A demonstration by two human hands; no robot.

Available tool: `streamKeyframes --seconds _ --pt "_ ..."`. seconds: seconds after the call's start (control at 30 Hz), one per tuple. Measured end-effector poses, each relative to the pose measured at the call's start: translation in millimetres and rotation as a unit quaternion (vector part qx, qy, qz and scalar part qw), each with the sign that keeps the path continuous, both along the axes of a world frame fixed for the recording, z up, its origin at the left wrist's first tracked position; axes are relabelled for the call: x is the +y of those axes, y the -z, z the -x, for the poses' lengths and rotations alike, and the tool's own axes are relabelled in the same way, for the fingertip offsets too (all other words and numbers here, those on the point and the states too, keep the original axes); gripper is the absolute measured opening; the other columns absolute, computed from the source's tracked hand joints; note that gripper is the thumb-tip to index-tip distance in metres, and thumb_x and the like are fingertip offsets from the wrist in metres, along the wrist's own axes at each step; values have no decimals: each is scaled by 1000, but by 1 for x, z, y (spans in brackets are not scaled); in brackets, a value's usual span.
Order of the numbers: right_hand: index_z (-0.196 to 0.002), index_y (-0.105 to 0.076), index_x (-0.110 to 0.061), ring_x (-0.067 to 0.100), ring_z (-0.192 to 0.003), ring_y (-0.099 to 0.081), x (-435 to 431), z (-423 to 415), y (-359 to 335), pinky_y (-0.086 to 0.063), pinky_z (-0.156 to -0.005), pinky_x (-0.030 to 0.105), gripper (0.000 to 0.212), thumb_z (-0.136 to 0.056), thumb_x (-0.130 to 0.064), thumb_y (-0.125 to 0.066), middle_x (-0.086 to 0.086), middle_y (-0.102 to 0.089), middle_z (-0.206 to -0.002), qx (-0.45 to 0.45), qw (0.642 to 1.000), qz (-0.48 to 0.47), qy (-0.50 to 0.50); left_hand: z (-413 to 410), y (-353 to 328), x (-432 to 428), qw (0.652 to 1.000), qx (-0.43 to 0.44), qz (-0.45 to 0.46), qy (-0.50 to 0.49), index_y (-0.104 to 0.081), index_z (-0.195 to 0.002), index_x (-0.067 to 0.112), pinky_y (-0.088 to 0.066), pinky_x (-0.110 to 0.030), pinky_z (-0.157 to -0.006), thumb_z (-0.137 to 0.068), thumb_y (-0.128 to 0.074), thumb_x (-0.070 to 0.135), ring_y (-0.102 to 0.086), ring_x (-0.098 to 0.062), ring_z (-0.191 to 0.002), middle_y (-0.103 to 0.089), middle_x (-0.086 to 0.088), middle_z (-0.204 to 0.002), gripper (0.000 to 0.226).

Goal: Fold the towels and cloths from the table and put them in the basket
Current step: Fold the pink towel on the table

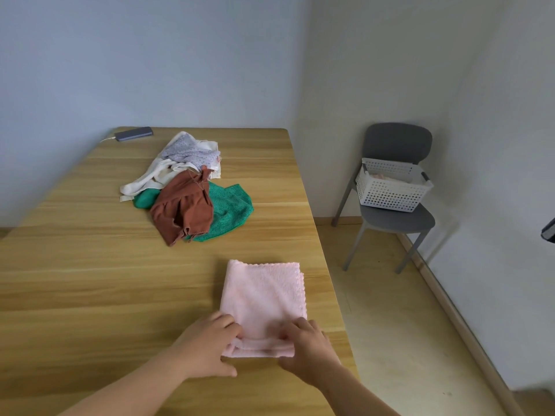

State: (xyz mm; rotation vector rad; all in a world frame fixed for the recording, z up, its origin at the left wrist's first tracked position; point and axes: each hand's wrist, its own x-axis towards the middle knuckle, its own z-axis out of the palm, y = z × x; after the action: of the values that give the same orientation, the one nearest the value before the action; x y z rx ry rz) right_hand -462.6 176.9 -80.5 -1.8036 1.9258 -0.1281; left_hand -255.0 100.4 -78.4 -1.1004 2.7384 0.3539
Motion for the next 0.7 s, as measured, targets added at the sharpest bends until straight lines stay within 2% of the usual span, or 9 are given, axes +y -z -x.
streamKeyframes --seconds 0.07,0.17,0.2,0.27,0.33,0.43,0.57,0.63,0.7 --pt "-125 -51 -28 16 -121 -38 1 1 5 -35 -98 30 47 -83 -50 -52 -10 -44 -130 15 1000 -14 -9 -2 -1 1 1000 -10 -3 24 -50 -119 30 -37 -18 -84 -73 -66 46 -41 -4 -114 -47 16 -119 52" --pt "-124 -52 -26 18 -121 -40 -1 2 7 -37 -91 28 33 -91 -25 -51 -7 -47 -130 19 1000 16 4 -3 0 -2 999 -16 28 43 -61 -84 40 -41 -6 -55 -42 -86 42 -59 4 -77 -58 26 -82 49" --pt "-121 -55 -23 20 -119 -41 -3 1 7 -36 -84 27 32 -91 -16 -48 -5 -50 -127 23 999 26 10 -2 0 -1 998 -7 44 48 -64 -82 40 -41 -7 -54 -44 -87 39 -60 4 -74 -59 25 -79 45" --pt "-114 -58 -16 22 -113 -45 -7 -1 4 -31 -75 27 32 -90 -6 -40 1 -54 -117 50 998 32 21 2 -4 1 1000 21 19 -2 -65 -106 29 -42 -17 -69 -77 -68 23 -59 -7 -97 -62 13 -102 30" --pt "-108 -59 -14 23 -99 -46 -12 0 -4 -30 -74 28 29 -90 -7 -38 3 -55 -105 47 997 37 43 5 -10 -5 998 33 14 -60 -55 -122 23 -36 -24 -77 -90 -45 14 -50 -13 -113 -55 7 -122 34" --pt "-100 -57 -14 19 -87 -39 -24 6 -25 -33 -74 31 20 -89 -15 -41 3 -58 -99 -18 994 82 73 10 -34 -20 980 132 20 -149 -55 -113 23 -38 -24 -76 -90 -45 16 -52 -11 -105 -54 9 -118 26" --pt "-102 -58 -15 20 -85 -54 -47 12 -76 -42 -67 29 18 -88 -16 -46 3 -64 -94 -166 964 146 146 22 -85 -39 939 281 16 -199 -50 -109 21 -36 -20 -65 -93 -44 8 -50 -6 -80 -52 11 -98 22" --pt "-107 -55 -18 18 -82 -54 -56 17 -103 -39 -63 26 19 -90 -14 -48 -3 -61 -86 -236 943 181 150 24 -108 -51 928 324 39 -182 -50 -114 18 -33 -21 -75 -93 -43 5 -48 -6 -94 -50 12 -107 26" --pt "-99 -53 -24 13 -74 -52 -64 23 -129 -38 -60 20 15 -90 -12 -52 -11 -55 -74 -272 926 225 135 24 -130 -63 920 351 54 -166 -53 -107 21 -32 -20 -84 -94 -41 3 -47 -6 -104 -49 11 -111 25"
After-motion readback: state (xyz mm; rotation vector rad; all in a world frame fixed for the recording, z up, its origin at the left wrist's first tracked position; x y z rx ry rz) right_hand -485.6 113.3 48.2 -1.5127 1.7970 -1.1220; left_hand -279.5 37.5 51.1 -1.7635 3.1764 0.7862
